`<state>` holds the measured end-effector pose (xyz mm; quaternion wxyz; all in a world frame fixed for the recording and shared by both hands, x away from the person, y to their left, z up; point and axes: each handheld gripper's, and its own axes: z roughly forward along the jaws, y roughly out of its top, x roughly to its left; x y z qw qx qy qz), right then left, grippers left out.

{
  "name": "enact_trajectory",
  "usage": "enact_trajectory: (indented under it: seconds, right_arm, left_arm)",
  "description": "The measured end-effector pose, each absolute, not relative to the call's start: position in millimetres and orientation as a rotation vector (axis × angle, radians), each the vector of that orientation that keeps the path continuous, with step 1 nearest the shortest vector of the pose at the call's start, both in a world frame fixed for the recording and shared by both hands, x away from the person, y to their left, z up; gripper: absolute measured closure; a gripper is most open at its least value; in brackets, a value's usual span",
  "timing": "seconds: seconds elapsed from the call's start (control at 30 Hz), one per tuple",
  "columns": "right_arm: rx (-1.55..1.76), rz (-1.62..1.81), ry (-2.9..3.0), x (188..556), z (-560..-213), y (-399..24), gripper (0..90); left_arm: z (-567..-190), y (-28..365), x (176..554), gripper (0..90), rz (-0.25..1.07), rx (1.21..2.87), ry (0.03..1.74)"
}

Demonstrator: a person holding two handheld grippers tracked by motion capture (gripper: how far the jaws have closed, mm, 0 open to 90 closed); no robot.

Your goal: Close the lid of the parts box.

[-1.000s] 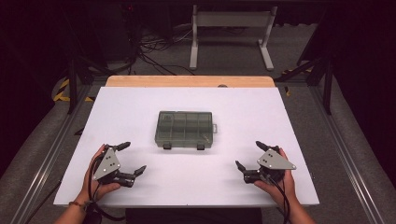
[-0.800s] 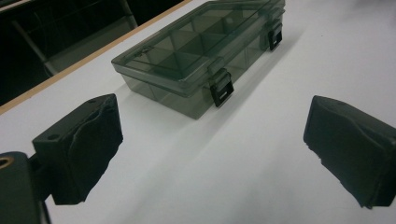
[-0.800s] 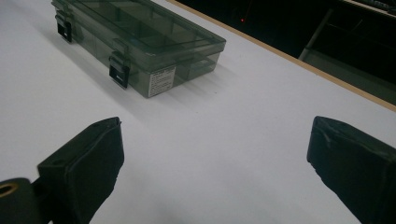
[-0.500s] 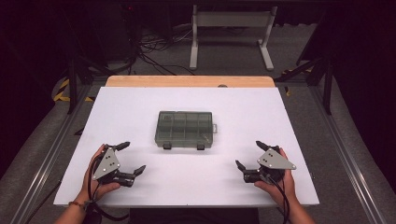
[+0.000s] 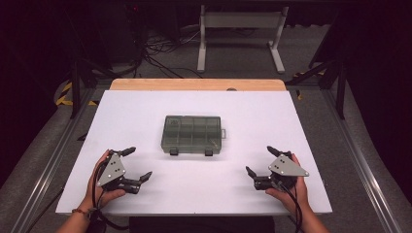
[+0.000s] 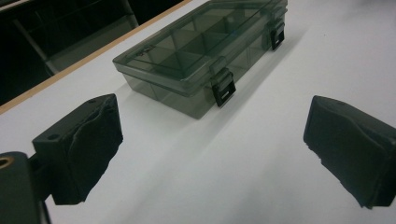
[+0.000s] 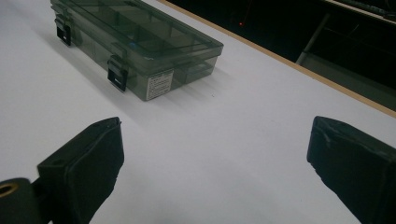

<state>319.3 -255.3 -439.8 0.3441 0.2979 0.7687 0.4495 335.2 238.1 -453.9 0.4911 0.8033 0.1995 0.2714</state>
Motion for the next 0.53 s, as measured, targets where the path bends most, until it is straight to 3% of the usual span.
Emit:
enact_trajectory:
  seconds: [0.53]
  right_arm:
    - [0.779, 1.159, 2.011, 319.2, -441.1, -257.5, 4.6]
  left_arm:
    - [-457.8, 238.3, 342.8, 5.4, 0.637, 1.959, 0.52]
